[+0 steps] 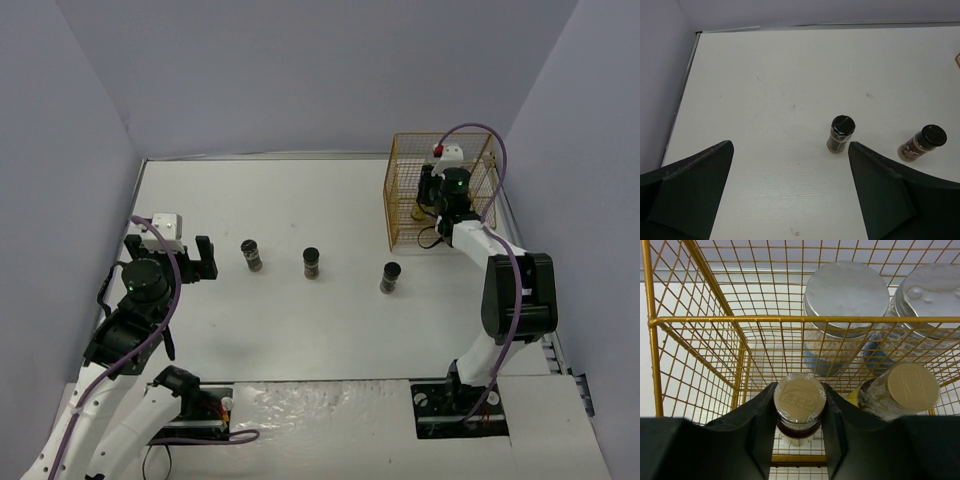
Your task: Organize the condiment bottles
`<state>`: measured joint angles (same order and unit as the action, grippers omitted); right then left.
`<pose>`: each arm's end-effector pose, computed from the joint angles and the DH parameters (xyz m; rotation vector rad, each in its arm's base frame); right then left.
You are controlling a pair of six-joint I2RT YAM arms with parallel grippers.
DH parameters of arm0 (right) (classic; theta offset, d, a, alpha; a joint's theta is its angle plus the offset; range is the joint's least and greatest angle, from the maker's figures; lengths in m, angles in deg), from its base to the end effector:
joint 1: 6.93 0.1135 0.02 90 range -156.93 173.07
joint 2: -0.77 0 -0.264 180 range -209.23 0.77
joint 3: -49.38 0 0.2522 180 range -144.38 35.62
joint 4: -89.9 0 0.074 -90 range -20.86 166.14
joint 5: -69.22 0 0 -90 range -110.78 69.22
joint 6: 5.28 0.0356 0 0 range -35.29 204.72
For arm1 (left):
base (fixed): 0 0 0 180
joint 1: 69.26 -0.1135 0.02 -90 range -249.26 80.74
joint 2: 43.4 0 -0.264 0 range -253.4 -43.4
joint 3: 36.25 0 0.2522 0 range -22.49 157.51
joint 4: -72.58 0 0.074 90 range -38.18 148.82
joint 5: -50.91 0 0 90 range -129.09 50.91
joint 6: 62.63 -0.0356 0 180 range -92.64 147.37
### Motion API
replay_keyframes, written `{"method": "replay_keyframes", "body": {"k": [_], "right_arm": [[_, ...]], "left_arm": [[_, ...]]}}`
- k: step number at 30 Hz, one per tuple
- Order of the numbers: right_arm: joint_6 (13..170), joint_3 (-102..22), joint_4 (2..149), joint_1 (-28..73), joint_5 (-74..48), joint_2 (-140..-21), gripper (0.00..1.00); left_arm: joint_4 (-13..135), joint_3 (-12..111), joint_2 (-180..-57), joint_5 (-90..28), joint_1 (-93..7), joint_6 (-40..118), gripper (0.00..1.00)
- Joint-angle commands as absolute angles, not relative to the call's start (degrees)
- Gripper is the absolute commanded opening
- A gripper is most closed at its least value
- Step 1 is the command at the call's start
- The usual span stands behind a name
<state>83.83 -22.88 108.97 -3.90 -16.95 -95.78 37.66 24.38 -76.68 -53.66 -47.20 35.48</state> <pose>0.3884 0.0229 0.2621 -0.1075 1.6589 0.0839 0.1246 -0.0408 0.3599 0.0174 1.7017 -0.1768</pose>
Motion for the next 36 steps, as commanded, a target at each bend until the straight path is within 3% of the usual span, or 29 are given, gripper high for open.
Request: {"method": "replay_keyframes", "body": {"k": [1, 8, 17, 24, 36], "right_arm": [[84.68, -23.17, 115.78, -4.24, -16.95, -91.88, 0.43], [84.69, -24.67, 109.85, -4.15, -13.72, -87.50, 0.75], [88.30, -28.78, 88.92, -1.05, -10.17, -75.04, 0.93], [93.75, -20.08, 78.76, 9.21, -13.23, -65.36, 0.96], [102.83, -4.81, 74.28, 14.70, -18.17, -60.00, 0.94]], "left_arm": [[40.24, 26.20, -77.51, -53.10, -47.03, 35.36, 0.97], [40.28, 26.20, -77.51, -53.04, -47.03, 35.36, 0.97], [40.19, 26.38, -77.94, -52.55, -47.03, 35.45, 0.97], [40.10, 26.55, -78.56, -52.27, -47.03, 35.63, 0.97], [40.45, 26.72, -81.14, -51.85, -47.03, 35.71, 0.97]]}}
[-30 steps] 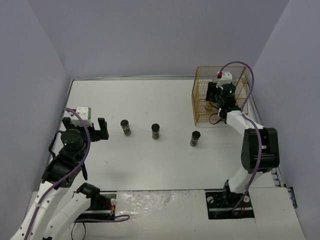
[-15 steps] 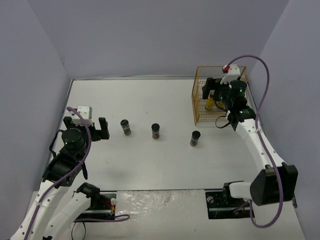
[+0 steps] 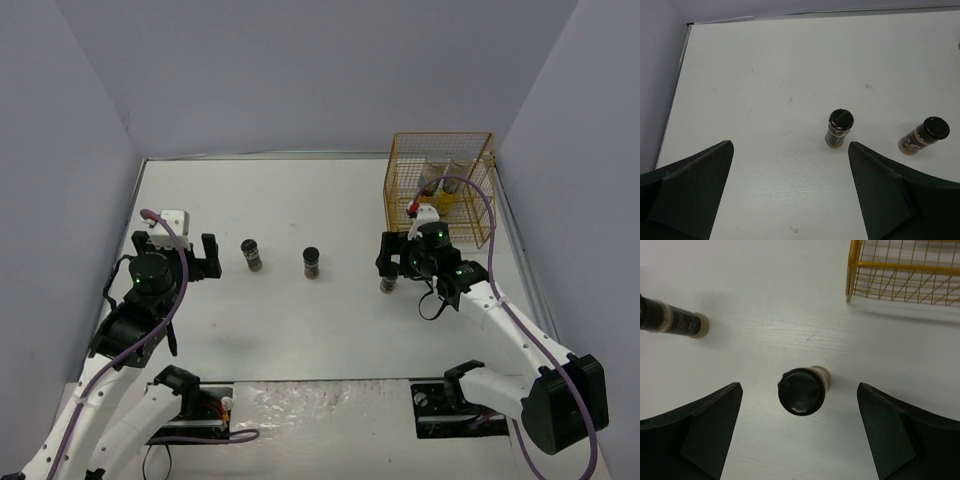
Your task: Organize the condiment bottles
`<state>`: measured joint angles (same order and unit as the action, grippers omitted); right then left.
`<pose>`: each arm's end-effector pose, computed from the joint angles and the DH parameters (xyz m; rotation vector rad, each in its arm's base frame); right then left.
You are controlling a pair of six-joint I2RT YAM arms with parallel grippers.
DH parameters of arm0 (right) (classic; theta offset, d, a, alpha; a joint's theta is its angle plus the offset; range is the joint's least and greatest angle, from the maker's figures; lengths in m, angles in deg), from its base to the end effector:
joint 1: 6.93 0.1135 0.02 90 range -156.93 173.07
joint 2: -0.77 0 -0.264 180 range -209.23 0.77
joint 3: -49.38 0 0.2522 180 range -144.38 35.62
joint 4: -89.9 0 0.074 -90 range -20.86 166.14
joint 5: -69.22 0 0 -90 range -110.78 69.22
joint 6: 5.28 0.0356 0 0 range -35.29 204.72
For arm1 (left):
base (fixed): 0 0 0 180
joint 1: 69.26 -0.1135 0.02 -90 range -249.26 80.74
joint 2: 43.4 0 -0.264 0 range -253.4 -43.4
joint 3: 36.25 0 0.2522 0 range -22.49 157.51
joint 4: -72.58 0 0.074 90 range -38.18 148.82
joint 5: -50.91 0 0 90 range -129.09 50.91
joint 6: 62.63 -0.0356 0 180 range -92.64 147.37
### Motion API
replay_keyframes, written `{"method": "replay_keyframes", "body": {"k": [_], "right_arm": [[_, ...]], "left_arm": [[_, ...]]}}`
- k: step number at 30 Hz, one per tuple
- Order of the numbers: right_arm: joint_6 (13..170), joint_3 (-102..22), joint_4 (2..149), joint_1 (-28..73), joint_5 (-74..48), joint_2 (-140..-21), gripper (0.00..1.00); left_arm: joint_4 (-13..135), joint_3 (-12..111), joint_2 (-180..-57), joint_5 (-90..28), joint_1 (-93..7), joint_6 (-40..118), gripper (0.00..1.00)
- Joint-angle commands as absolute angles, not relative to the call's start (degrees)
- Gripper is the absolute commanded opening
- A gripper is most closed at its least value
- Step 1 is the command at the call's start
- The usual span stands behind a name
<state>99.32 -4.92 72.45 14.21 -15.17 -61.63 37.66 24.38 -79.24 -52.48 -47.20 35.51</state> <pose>0.2283 0.0920 0.2647 -0.1800 2.0417 0.4918 0.1346 -0.0456 0.3547 0.0411 1.7457 -0.1820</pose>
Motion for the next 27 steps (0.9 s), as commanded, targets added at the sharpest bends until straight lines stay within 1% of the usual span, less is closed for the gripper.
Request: {"method": "replay_keyframes", "body": {"k": [1, 4, 7, 10, 15, 22, 24, 25, 27], "right_arm": [[103.12, -4.65, 74.43, 14.76, -18.01, -60.33, 0.93], [103.53, -4.08, 74.38, 14.96, -18.55, -61.30, 0.92], [103.52, -3.22, 74.50, 15.24, -19.29, -62.55, 0.88], [103.07, -3.17, 75.24, 16.06, -19.36, -64.35, 0.84], [102.91, -4.46, 75.61, 17.44, -19.84, -67.26, 0.72], [103.19, -5.25, 75.47, 18.73, -22.98, -68.39, 0.44], [103.33, -5.54, 74.30, 18.73, -24.15, -66.78, 0.32], [103.35, -5.80, 73.71, 18.80, -24.78, -65.80, 0.29], [103.26, -7.11, 72.56, 18.80, -26.01, -63.82, 0.26]], "left_arm": [[40.45, 26.73, -81.55, -51.84, -47.03, 35.71, 0.97], [40.45, 26.73, -82.22, -51.75, -47.03, 35.76, 0.97], [40.54, 26.73, -82.60, -51.66, -47.03, 35.80, 0.97], [40.65, 26.82, -82.87, -51.55, -47.03, 35.80, 0.97], [40.63, 26.82, -83.13, -51.49, -47.03, 35.80, 0.97], [40.53, 26.82, -82.68, -51.48, -46.94, 35.82, 0.97], [40.45, 26.82, -82.46, -51.48, -46.94, 35.89, 0.97], [40.39, 26.75, -82.36, -51.62, -46.94, 35.89, 0.97], [40.39, 26.75, -82.18, -51.66, -47.01, 35.89, 0.97]]}}
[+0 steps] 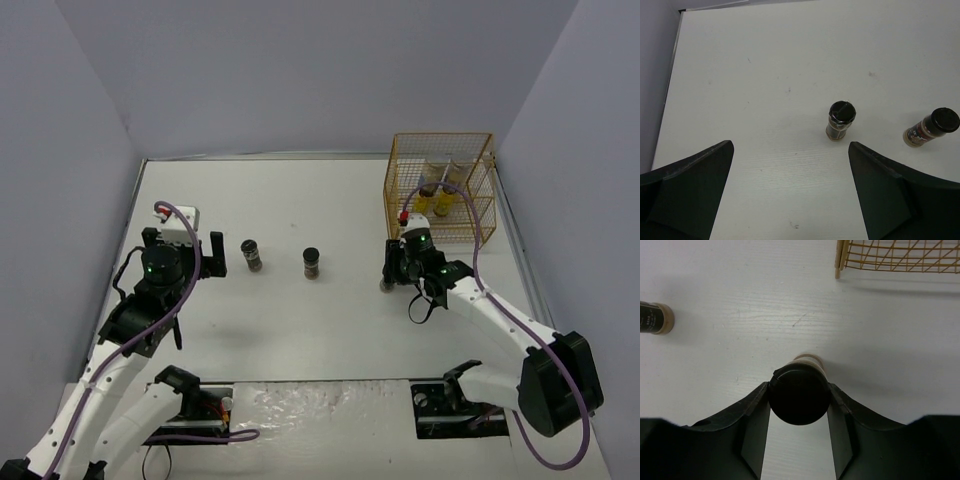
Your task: Organize the condiment bottles
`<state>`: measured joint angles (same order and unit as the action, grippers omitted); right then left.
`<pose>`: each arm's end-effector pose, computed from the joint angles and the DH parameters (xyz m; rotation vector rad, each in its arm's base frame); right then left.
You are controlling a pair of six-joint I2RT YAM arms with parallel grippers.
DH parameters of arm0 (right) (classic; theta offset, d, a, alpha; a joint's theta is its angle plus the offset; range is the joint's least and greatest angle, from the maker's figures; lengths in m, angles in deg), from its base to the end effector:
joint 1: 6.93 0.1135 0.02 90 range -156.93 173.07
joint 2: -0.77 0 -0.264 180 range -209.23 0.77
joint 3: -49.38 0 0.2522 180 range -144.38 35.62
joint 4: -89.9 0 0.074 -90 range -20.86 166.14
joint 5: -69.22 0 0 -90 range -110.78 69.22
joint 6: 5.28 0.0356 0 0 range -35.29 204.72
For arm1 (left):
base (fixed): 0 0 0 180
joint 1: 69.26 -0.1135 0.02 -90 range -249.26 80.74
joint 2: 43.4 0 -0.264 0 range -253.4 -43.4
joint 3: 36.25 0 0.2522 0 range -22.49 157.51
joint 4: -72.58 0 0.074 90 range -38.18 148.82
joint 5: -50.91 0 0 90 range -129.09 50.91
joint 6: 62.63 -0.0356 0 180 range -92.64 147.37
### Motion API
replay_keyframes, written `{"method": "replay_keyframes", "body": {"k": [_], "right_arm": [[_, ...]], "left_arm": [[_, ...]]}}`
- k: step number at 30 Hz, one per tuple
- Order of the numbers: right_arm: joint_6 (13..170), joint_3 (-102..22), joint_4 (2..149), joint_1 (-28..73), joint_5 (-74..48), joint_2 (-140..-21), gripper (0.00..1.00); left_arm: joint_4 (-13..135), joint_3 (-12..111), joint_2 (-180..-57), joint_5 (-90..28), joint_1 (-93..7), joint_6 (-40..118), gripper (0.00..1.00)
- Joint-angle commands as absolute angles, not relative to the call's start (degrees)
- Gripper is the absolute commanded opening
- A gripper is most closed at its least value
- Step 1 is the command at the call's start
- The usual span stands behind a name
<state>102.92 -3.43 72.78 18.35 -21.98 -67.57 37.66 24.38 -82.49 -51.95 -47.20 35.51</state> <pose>0.2335 0.1094 0.2322 -0.1216 2.1667 0.4185 0.1470 -0.0510 0.3474 0.0589 1.8008 -0.1741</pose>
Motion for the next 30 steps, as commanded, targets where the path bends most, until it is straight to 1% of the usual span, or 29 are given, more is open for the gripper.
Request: {"method": "replay_keyframes", "body": {"k": [1, 5, 8, 10, 13, 19, 25, 30], "right_arm": [[103.21, -8.20, 71.04, 18.77, -27.08, -61.92, 0.25], [102.06, -15.01, 65.10, 18.09, -31.17, -58.54, 0.22], [99.81, -20.49, 62.86, 16.27, -33.42, -58.75, 0.19], [98.27, -23.18, 62.17, 10.82, -32.11, -59.67, 0.16], [96.38, -26.36, 62.21, 3.76, -28.80, -61.74, 0.15], [94.75, -32.47, 64.03, -4.64, -27.66, -69.87, 0.15], [94.60, -33.73, 69.31, -11.32, -23.91, -76.52, 0.14], [94.12, -32.77, 73.89, -13.98, -22.45, -80.64, 0.12]], "left_arm": [[40.37, 26.78, -82.07, -51.57, -46.93, 35.89, 0.97], [40.54, 26.82, -81.64, -51.31, -46.91, 35.89, 0.97], [40.45, 26.82, -81.37, -51.49, -46.76, 35.98, 0.97], [40.38, 26.82, -80.98, -51.64, -46.76, 35.90, 0.97], [40.32, 26.73, -80.63, -51.83, -46.72, 35.89, 0.97], [40.44, 26.65, -80.49, -51.67, -46.67, 35.88, 0.97], [40.28, 26.55, -79.97, -52.10, -46.57, 35.80, 0.97], [40.37, 26.55, -79.88, -51.90, -46.47, 35.80, 0.97]]}}
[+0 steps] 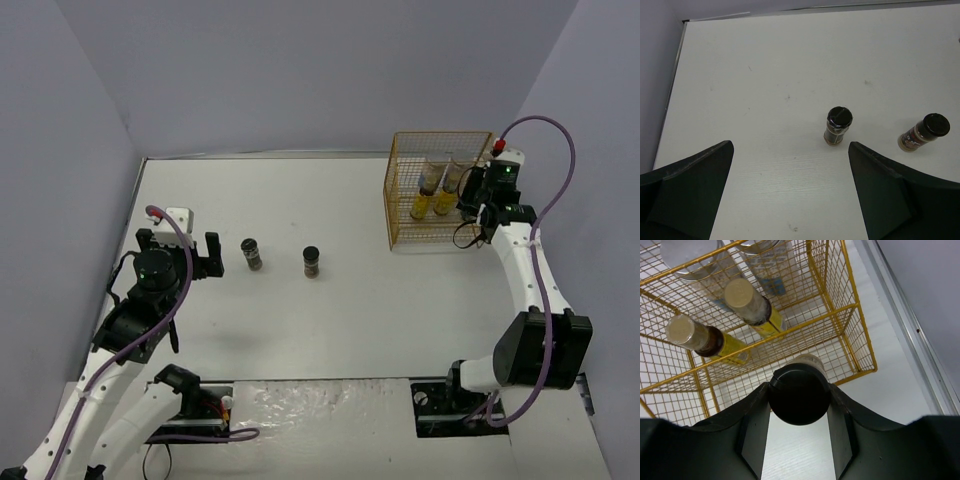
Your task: Organize the condiment bottles
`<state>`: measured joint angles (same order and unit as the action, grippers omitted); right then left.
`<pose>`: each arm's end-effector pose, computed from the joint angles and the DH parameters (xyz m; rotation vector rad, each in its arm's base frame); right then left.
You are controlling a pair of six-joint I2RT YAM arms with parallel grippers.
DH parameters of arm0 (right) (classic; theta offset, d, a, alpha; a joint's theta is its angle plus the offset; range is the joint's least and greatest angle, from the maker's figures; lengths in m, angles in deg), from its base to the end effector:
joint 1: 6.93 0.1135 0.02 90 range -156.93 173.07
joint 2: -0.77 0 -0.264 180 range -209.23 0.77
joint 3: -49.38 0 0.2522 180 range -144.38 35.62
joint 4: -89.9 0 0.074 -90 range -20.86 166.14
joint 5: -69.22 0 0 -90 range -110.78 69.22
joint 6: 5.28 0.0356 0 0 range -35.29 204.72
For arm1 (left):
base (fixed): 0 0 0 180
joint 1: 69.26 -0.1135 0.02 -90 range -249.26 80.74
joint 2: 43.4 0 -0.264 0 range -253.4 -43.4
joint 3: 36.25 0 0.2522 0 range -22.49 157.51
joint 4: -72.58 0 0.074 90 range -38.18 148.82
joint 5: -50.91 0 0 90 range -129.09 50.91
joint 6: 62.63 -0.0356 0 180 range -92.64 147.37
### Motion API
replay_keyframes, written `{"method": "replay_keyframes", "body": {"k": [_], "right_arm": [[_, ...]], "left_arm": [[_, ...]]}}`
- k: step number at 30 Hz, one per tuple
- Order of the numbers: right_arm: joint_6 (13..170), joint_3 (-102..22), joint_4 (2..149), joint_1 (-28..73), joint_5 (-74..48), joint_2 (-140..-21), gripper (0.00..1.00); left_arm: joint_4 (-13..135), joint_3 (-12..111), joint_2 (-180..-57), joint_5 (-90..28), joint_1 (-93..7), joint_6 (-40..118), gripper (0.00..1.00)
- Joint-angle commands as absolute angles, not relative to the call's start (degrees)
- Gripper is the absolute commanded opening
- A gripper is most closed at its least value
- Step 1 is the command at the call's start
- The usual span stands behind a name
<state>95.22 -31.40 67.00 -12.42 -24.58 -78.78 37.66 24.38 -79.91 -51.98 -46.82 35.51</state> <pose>0.3243 -0.0335 0.3381 0.3143 1.9226 -0.0068 0.1368 -0.0479 0.3533 0.0556 1.7575 -0.1912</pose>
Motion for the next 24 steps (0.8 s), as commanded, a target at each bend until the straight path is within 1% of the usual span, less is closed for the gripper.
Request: {"method": "replay_keyframes", "body": {"k": [1, 8, 12, 14, 17, 19, 22, 24], "right_arm": [[94.14, -32.46, 74.55, -14.31, -21.99, -81.74, 0.12], [94.53, -29.04, 78.57, -15.45, -21.40, -86.99, 0.16], [95.13, -27.40, 80.24, -15.46, -19.62, -88.72, 0.24], [95.35, -27.05, 80.62, -15.46, -19.29, -89.94, 0.33], [95.51, -27.13, 80.41, -15.46, -18.55, -89.45, 0.53], [95.50, -27.42, 80.02, -15.40, -17.84, -87.56, 0.65], [95.01, -28.53, 77.12, -15.00, -16.48, -83.64, 0.78], [94.21, -29.77, 74.24, -13.94, -15.57, -79.87, 0.82]], "left_arm": [[40.37, 26.55, -79.86, -51.84, -46.41, 35.79, 0.97], [40.37, 26.47, -79.74, -51.92, -46.41, 35.66, 0.97], [40.45, 26.46, -79.70, -51.92, -46.41, 35.63, 0.97], [40.37, 26.46, -79.70, -51.92, -46.41, 35.63, 0.97], [40.45, 26.46, -79.79, -51.92, -46.41, 35.63, 0.97], [40.45, 26.46, -79.79, -51.92, -46.41, 35.63, 0.97], [40.45, 26.48, -79.78, -51.92, -46.34, 35.63, 0.97], [40.45, 26.55, -79.69, -51.93, -46.40, 35.63, 0.97]]}}
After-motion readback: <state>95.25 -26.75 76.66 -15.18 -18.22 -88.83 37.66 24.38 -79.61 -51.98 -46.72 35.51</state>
